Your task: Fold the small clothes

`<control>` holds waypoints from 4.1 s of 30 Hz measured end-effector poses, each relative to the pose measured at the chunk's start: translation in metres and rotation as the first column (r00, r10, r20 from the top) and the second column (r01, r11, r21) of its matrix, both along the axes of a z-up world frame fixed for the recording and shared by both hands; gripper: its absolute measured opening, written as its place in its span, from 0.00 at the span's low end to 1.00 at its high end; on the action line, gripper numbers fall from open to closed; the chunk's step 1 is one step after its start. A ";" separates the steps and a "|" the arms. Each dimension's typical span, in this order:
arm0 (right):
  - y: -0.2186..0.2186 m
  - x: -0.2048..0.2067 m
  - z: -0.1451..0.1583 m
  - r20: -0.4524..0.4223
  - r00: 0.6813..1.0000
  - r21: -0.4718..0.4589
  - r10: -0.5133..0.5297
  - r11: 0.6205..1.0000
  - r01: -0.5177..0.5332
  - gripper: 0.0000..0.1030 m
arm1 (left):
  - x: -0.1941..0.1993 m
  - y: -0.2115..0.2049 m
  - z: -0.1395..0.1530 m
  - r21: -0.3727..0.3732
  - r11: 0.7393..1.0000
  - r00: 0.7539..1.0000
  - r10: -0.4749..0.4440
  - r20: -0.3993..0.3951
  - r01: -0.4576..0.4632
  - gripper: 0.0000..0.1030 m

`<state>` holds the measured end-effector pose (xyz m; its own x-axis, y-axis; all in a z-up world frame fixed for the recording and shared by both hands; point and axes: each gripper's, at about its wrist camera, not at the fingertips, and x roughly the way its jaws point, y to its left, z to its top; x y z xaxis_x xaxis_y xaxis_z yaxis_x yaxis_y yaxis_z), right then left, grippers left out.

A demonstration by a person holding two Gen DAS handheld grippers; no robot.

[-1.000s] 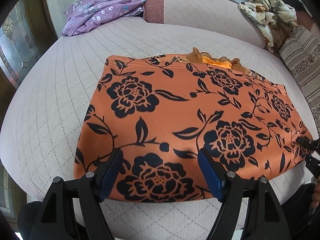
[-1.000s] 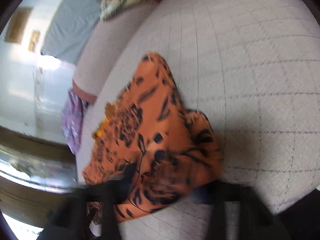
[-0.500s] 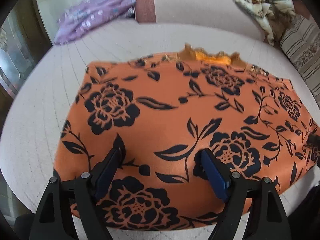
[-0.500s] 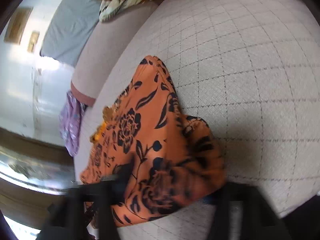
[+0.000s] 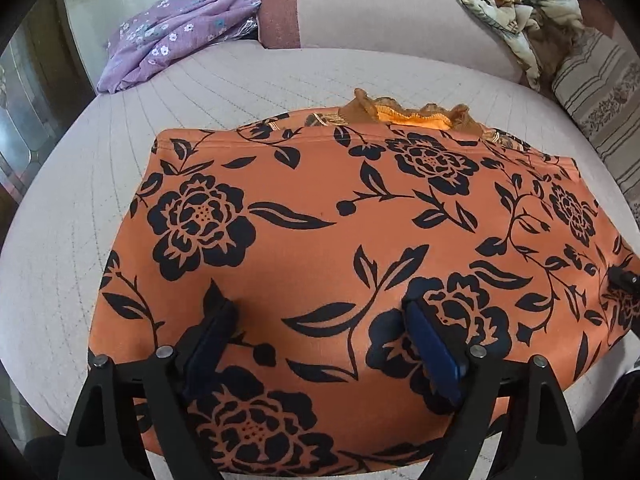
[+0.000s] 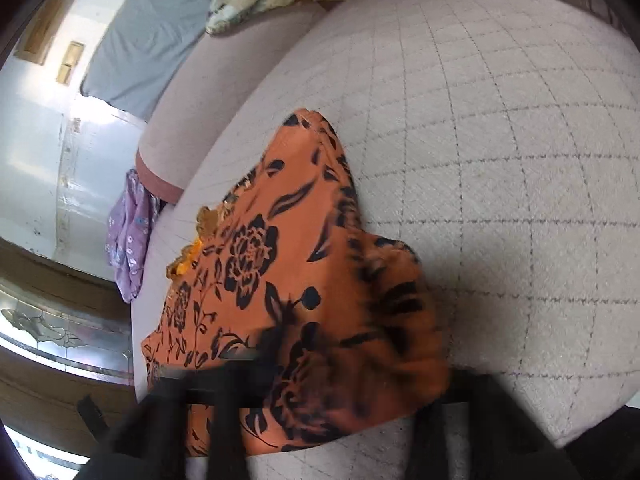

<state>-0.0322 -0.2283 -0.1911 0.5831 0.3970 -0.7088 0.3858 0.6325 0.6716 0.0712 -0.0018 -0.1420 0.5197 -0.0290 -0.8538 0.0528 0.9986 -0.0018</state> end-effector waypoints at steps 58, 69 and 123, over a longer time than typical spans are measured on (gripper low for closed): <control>0.006 -0.007 0.007 0.032 0.997 -0.041 0.070 0.997 -0.068 0.59 | -0.007 -0.031 -0.005 0.041 0.996 0.997 -0.081 0.004 0.080 0.93; -0.003 -0.006 0.001 -0.026 0.999 -0.077 0.047 0.996 -0.049 0.27 | -0.012 -0.035 -0.002 0.046 0.996 0.997 -0.077 0.003 0.077 0.93; 0.395 0.041 0.080 0.114 0.634 -0.331 0.765 0.631 -0.702 0.11 | -0.071 0.240 0.025 -0.552 0.736 0.847 0.523 0.094 -0.392 0.91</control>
<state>0.0088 0.1668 -0.1107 0.3211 0.6047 -0.7288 -0.4176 0.7811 0.4641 -0.0002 0.2382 -0.1172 0.7574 -0.1174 -0.6423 -0.3465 0.7615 -0.5477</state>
